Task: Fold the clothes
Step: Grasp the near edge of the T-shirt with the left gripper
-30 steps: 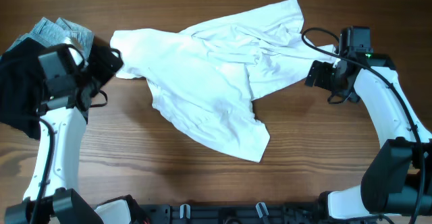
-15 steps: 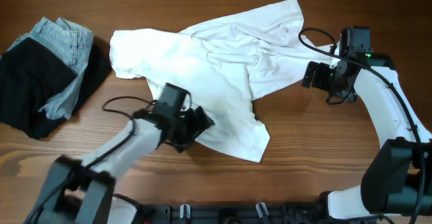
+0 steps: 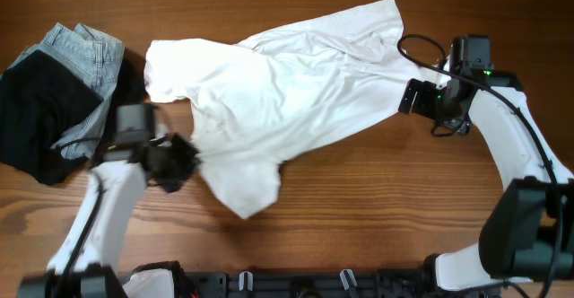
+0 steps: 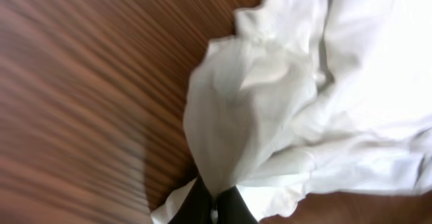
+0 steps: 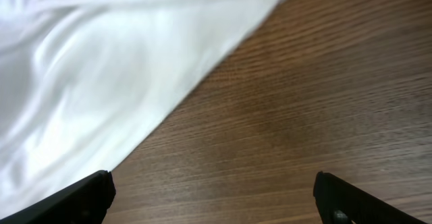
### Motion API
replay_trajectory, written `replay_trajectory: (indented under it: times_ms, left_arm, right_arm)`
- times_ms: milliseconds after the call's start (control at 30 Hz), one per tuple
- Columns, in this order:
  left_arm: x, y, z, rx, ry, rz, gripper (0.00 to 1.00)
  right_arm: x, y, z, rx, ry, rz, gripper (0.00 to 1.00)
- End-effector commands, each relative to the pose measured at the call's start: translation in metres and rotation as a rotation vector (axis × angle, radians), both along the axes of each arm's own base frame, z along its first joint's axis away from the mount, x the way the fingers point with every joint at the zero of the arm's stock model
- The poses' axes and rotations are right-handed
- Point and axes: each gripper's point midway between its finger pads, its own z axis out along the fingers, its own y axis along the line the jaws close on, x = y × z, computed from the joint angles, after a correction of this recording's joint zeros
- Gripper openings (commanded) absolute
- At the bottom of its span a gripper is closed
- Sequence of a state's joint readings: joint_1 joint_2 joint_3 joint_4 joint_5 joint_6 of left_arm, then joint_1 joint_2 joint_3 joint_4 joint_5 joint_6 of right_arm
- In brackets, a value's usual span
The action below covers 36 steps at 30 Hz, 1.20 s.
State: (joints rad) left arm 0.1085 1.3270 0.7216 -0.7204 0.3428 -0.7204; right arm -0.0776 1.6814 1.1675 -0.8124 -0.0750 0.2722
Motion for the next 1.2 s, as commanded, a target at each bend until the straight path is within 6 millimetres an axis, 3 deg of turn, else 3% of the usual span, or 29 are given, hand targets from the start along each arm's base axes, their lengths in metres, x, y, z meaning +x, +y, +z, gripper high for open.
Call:
replay_trajectory:
  times_ms: [0,100,233,333,367,500,533,600,633,667,700,800,967,1033,1100,1133,1167]
  left_arm:
    - [-0.006,0.045,0.005,0.119,-0.023,0.019,0.04]
    - [-0.014,0.061,0.001,0.157,0.017,0.066,0.04]
    - [-0.014,0.061,0.001,0.155,0.016,0.066,0.04]
    - [-0.014,0.061,0.001,0.155,0.016,0.066,0.04]
    - [-0.014,0.061,0.001,0.155,0.016,0.066,0.04]
    - [-0.015,0.06,0.001,0.154,0.022,0.066,0.04]
    - [-0.015,0.06,0.001,0.154,0.022,0.066,0.04]
    - [-0.015,0.06,0.001,0.153,0.023,0.065,0.04]
    - [-0.015,0.06,0.001,0.153,0.023,0.065,0.04]
    - [-0.015,0.06,0.001,0.154,0.022,0.065,0.04]
    - [-0.015,0.06,0.001,0.154,0.022,0.065,0.04]
    - [-0.015,0.06,0.001,0.154,0.022,0.065,0.04]
    - [-0.015,0.06,0.001,0.154,0.022,0.065,0.04]
    - [-0.015,0.06,0.001,0.154,0.022,0.065,0.04]
    - [-0.015,0.06,0.001,0.154,0.021,0.065,0.04]
    - [-0.015,0.06,0.001,0.154,0.022,0.065,0.04]
    - [-0.015,0.06,0.001,0.154,0.022,0.066,0.04]
  right_arm:
    - [0.003,-0.002,-0.028,0.02,0.063,-0.1,0.99]
    - [0.008,-0.005,-0.051,0.019,0.09,-0.158,0.95]
    - [0.009,0.001,-0.082,0.059,0.145,-0.172,0.87]
    - [0.02,0.007,-0.093,0.093,0.119,-0.162,0.77]
    - [0.027,0.011,-0.094,0.115,0.094,-0.154,0.71]
    - [0.027,0.013,-0.095,0.124,0.094,-0.131,0.18]
    - [0.027,0.013,-0.095,0.117,0.093,-0.122,0.13]
    - [0.024,0.013,-0.095,0.115,0.103,-0.108,0.12]
    - [0.021,0.013,-0.096,0.111,0.117,-0.096,0.21]
    - [0.015,0.013,-0.096,0.108,0.138,-0.075,0.49]
    - [0.007,0.009,-0.097,0.087,0.172,-0.081,0.56]
    - [-0.019,-0.002,-0.098,0.017,0.274,-0.104,0.56]
    - [-0.013,0.01,-0.098,0.048,0.249,-0.065,0.53]
    - [-0.006,0.022,-0.098,0.035,0.213,0.085,0.54]
    - [-0.002,0.016,-0.099,-0.028,0.201,0.081,0.55]
    - [0.001,0.009,-0.099,-0.06,0.194,0.01,0.52]
    - [0.002,0.01,-0.099,-0.053,0.189,-0.027,0.41]
